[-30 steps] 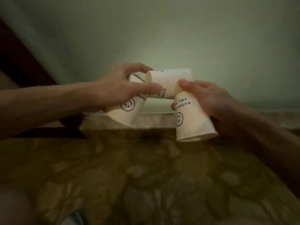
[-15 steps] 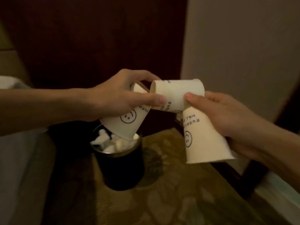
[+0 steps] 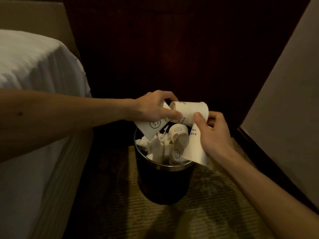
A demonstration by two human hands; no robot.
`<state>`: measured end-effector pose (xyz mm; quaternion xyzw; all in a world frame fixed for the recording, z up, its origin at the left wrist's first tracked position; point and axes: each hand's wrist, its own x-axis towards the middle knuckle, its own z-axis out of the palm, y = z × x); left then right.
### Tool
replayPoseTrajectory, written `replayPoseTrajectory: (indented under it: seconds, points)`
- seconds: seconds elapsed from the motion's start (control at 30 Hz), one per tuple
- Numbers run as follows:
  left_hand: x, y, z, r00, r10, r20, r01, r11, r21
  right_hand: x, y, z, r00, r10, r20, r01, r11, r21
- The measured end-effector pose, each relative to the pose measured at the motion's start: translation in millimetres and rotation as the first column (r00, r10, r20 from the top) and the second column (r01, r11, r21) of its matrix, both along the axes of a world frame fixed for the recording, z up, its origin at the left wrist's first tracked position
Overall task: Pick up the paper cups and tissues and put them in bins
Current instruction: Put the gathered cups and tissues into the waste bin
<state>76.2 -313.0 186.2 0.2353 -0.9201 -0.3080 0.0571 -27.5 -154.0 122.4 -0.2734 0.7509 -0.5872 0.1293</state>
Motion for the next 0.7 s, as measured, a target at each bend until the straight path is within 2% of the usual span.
replayPoseTrajectory:
  seconds: [0.13, 0.3, 0.37, 0.47, 0.57, 0.6, 0.7]
  points:
    - [-14.8, -24.3, -28.5, 0.978, 0.072, 0.194, -0.069, 0.997, -0.022, -6.9, -10.1, -15.2, 0.991, -0.058, 0.116, 0.056, 0.998, 0.020]
    - [-32.5, -38.4, -37.0, 0.970, 0.055, 0.236, -0.086, 0.989, 0.124, -5.7, -11.2, -9.5, 0.967, 0.034, 0.252, -0.035, 0.999, -0.001]
    - [-29.2, -49.3, -31.5, 0.960, 0.075, 0.271, -0.112, 0.986, 0.124, -6.8, -8.8, -8.5, 0.966, 0.040, 0.255, -0.041, 0.999, -0.003]
    - [-22.3, -64.9, -29.9, 0.920, 0.194, 0.340, -0.214, 0.977, 0.020, -8.8, -4.0, -8.9, 0.960, 0.025, 0.279, -0.024, 1.000, -0.010]
    - [-24.3, -64.3, -42.7, 0.893, 0.282, 0.352, -0.295, 0.955, -0.018, -10.1, -0.5, -7.3, 0.945, 0.017, 0.325, -0.008, 1.000, -0.028]
    - [-27.4, -60.7, -49.8, 0.897, 0.290, 0.335, -0.291, 0.956, -0.049, -10.1, 0.2, -7.0, 0.944, 0.017, 0.331, -0.005, 0.999, -0.037]
    - [-32.6, -48.5, -71.2, 0.921, 0.291, 0.260, -0.219, 0.937, -0.273, -7.8, 0.4, -6.7, 0.942, 0.018, 0.335, 0.001, 0.998, -0.057]
